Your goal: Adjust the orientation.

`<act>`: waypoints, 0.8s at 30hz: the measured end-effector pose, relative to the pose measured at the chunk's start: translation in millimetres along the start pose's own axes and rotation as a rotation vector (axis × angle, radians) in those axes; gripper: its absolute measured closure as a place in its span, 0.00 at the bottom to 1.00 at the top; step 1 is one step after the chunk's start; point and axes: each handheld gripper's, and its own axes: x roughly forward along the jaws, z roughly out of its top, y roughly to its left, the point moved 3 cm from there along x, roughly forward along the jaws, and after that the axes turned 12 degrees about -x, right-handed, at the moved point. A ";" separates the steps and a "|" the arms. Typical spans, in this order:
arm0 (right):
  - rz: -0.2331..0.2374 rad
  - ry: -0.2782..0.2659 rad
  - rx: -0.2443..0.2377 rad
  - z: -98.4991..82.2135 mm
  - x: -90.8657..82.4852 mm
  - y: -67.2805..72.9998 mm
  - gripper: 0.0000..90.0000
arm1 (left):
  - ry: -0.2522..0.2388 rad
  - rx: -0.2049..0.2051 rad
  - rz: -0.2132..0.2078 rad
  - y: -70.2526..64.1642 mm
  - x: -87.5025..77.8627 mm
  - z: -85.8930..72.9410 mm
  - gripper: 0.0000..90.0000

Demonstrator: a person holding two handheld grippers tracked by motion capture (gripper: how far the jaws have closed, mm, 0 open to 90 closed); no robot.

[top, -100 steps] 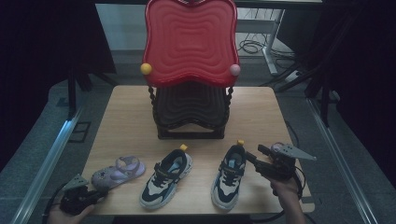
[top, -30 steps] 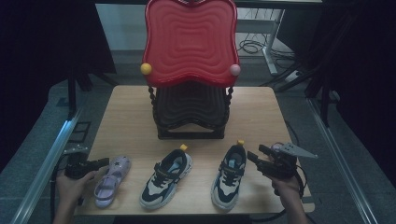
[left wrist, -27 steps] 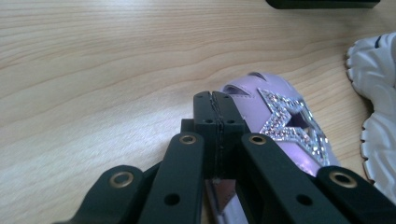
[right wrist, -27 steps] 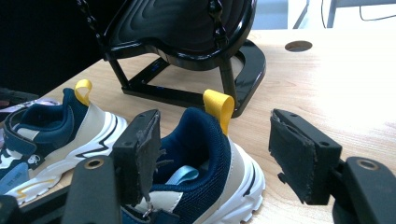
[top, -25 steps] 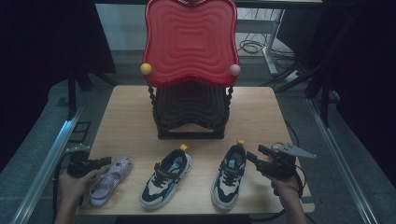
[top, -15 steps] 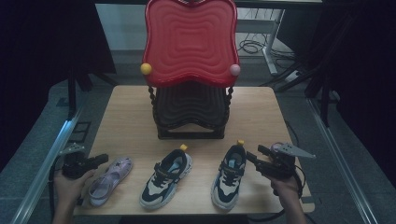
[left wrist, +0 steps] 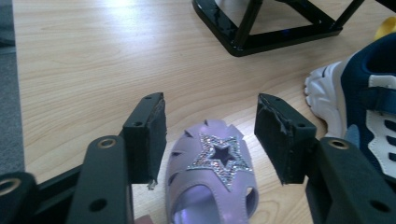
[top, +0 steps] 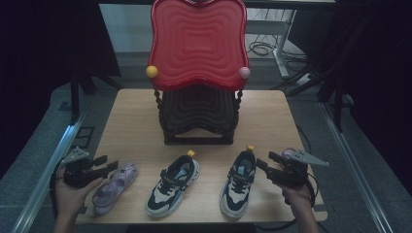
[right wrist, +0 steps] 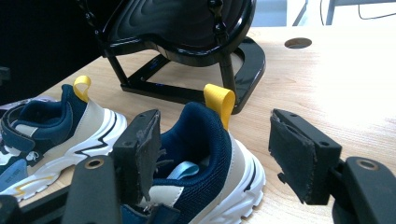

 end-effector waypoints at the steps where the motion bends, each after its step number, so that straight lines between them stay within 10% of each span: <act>1: -0.002 -0.001 0.000 -0.1 0.0 -0.3 0.38 | 0.001 0.002 -0.005 -0.9 -0.2 0.0 0.47; 24: -0.099 0.071 -0.031 -8.5 -10.2 -18.2 0.39 | 0.017 -0.004 -0.034 -6.8 0.9 -1.1 0.47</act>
